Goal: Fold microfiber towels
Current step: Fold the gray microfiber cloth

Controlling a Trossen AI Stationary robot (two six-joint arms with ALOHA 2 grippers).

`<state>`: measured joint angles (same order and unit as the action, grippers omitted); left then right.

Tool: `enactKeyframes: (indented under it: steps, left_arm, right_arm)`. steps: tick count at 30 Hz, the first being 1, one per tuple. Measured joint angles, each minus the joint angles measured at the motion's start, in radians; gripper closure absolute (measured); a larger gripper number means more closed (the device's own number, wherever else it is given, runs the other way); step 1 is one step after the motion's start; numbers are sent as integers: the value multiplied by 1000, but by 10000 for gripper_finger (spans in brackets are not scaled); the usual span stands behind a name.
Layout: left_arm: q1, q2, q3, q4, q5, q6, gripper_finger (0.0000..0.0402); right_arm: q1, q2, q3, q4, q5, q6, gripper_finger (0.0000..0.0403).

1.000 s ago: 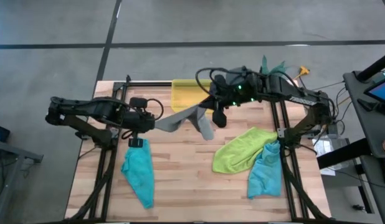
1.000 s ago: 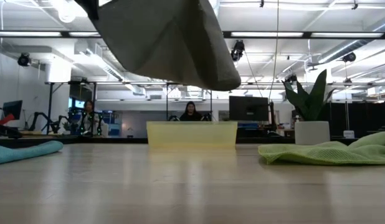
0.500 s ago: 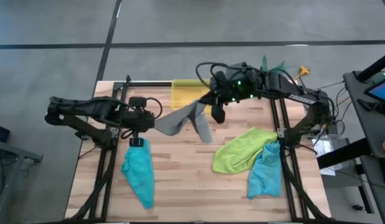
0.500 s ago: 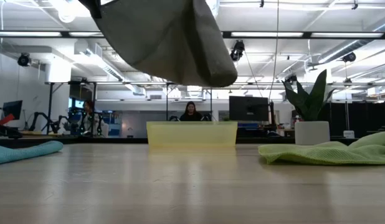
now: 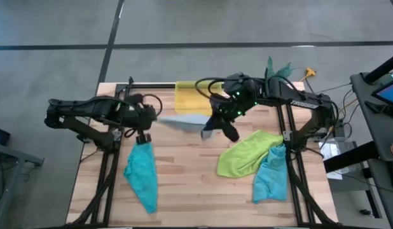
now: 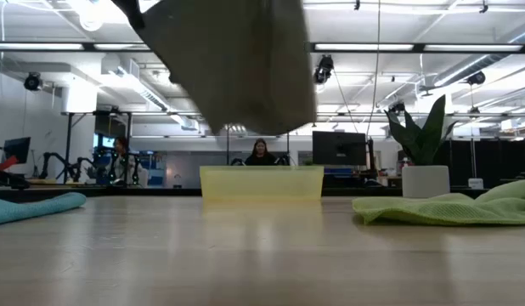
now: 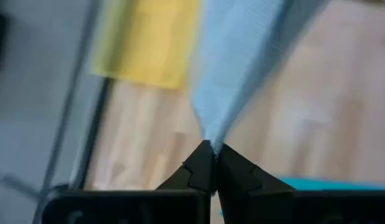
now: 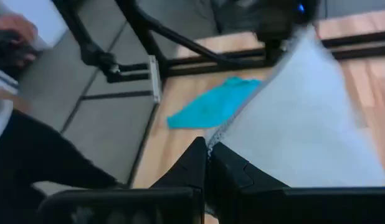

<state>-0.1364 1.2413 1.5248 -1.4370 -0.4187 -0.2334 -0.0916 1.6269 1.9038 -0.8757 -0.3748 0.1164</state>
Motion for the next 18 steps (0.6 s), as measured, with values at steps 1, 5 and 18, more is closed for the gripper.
enactKeyframes:
  steps: [1,5,18]
  left_arm:
    - [-1,4,-1,-9,-8,7,402]
    - [26,17,-1,-18,-92,4,402]
    - [30,15,5,-102,-39,7,402]
  right_arm:
    - [0,0,0,-17,140,3,394]
    - [-9,4,-2,-68,508,21,394]
    - [-9,33,-3,-70,37,-56,394]
